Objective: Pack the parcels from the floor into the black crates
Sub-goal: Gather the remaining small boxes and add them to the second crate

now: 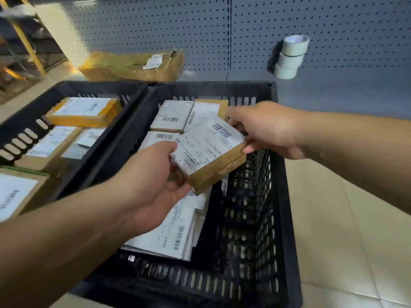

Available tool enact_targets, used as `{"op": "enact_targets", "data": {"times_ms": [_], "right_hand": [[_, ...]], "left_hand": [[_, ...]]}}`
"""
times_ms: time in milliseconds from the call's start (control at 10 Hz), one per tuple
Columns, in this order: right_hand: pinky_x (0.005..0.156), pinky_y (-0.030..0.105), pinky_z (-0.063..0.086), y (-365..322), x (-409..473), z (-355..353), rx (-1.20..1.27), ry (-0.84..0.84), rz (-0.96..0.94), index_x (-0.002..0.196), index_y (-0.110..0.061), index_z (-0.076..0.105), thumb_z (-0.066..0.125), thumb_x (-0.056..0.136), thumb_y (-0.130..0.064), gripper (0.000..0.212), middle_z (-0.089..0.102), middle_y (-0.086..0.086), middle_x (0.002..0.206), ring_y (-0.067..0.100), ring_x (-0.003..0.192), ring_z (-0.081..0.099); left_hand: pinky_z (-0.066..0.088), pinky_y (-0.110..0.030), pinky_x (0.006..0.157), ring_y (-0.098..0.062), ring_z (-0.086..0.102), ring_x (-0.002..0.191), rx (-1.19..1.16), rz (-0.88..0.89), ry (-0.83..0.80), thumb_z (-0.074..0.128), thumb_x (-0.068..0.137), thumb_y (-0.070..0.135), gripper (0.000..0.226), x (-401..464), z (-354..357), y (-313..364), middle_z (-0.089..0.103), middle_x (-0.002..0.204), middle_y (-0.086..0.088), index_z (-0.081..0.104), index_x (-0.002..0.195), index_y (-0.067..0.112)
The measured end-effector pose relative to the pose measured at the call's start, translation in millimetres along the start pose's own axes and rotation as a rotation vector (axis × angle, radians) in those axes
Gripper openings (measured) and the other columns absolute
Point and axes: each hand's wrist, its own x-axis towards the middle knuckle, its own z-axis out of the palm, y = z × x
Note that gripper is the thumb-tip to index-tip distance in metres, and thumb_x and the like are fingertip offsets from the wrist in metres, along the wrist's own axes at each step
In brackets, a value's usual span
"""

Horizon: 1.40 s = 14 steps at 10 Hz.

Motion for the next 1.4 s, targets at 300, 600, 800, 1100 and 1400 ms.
{"op": "enact_targets", "data": {"times_ms": [300,600,800,1100,1400], "right_hand": [[0.110,0.040,0.041,-11,22,39,-0.350,-0.126,-0.021,0.149,-0.020,0.045,0.037,0.102,-0.050,0.057,0.051,0.000,0.150,0.025,0.129,0.054],[0.107,0.039,0.043,-15,40,62,-0.463,-0.098,-0.049,0.135,-0.015,0.057,0.041,0.101,-0.046,0.049,0.057,0.002,0.140,0.026,0.123,0.054],[0.084,0.035,0.053,-9,33,66,-0.707,-0.159,-0.132,0.110,-0.007,0.069,0.047,0.098,-0.025,0.031,0.068,0.012,0.108,0.029,0.095,0.063],[0.094,0.040,0.051,-12,26,59,-0.967,-0.323,-0.198,0.110,-0.012,0.063,0.040,0.100,-0.024,0.028,0.061,0.006,0.117,0.025,0.107,0.057],[0.081,0.032,0.049,-25,30,42,-0.925,-0.331,-0.211,0.131,-0.023,0.063,0.046,0.095,-0.009,0.042,0.065,0.009,0.121,0.029,0.110,0.062]], "left_hand": [[0.061,-0.038,0.087,-0.019,0.067,0.082,-0.119,-0.102,0.170,0.060,0.100,0.022,0.010,7,-2,-37,0.072,0.074,-0.003,0.064,0.102,0.014],[0.056,-0.045,0.099,-0.035,0.068,0.113,-0.170,-0.171,0.118,0.052,0.104,0.029,0.047,16,-15,-40,0.057,0.140,-0.026,0.043,0.149,0.017],[0.056,-0.041,0.097,-0.029,0.072,0.107,-0.182,-0.182,0.120,0.047,0.106,0.023,0.024,19,-11,-37,0.066,0.128,-0.023,0.058,0.124,0.010],[0.061,-0.034,0.084,-0.021,0.075,0.093,-0.049,-0.192,0.104,0.050,0.097,0.008,0.024,29,-10,-46,0.073,0.114,-0.010,0.064,0.114,0.000],[0.042,-0.023,0.045,-0.012,0.058,0.054,0.073,0.080,-0.069,0.053,0.093,0.026,0.024,40,21,-2,0.062,0.067,0.001,0.062,0.072,0.020]]}}
